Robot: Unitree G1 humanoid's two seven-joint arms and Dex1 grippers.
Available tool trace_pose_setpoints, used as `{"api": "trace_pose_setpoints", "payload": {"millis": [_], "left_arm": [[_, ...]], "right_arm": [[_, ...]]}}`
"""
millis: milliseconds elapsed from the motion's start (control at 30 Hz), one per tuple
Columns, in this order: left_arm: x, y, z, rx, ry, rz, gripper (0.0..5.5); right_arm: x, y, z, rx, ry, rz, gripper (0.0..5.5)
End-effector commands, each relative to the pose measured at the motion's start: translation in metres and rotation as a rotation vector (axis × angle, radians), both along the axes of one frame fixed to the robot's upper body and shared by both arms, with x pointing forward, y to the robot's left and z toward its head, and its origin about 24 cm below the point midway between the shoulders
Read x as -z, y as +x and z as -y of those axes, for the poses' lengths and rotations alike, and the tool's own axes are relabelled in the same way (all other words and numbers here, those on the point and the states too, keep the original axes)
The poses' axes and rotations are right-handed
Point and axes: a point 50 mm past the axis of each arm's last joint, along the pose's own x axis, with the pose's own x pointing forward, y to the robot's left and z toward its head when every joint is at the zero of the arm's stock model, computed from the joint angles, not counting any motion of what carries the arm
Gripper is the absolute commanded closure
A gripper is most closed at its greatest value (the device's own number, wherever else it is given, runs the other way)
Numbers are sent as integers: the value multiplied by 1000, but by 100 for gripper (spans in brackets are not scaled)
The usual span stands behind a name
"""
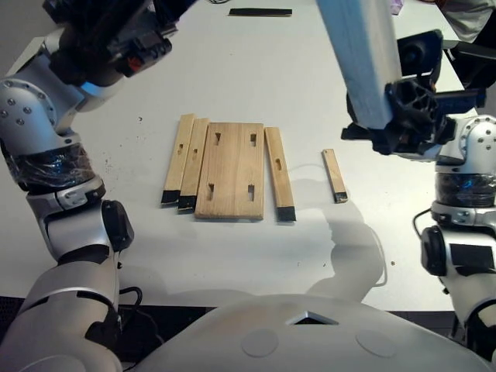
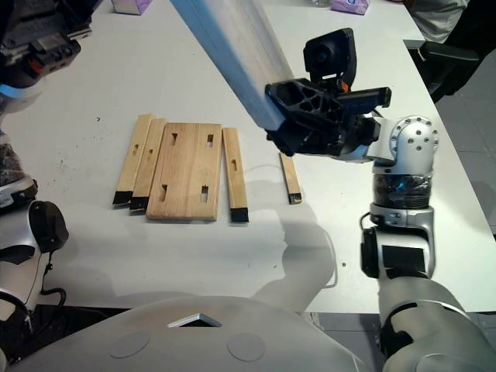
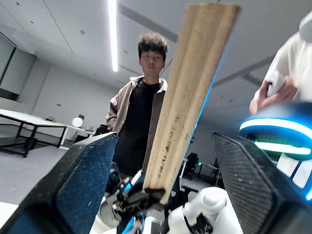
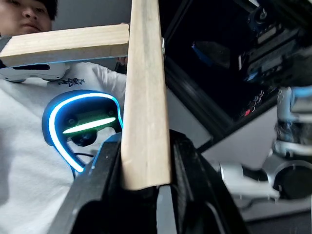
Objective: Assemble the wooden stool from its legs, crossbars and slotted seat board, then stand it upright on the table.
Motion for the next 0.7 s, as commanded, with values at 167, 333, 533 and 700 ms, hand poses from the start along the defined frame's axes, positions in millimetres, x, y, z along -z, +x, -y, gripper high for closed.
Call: {"api": "trace_pose_setpoints", "payload": {"millis": [167, 333, 533, 700], "left_arm": [[-11, -14, 17, 90, 31, 125, 193], [-20, -20, 24, 124, 9, 153, 193], [-19, -18, 24, 90, -17, 131, 207], [-12, -21, 27, 84, -6, 111, 286]], "right_arm": [[9, -12, 18, -165, -134, -129, 445], [10, -15, 19, -193, -145, -146, 445], [15, -13, 12, -161, -124, -130, 445], [20, -12, 0, -81, -70, -90, 445]]}}
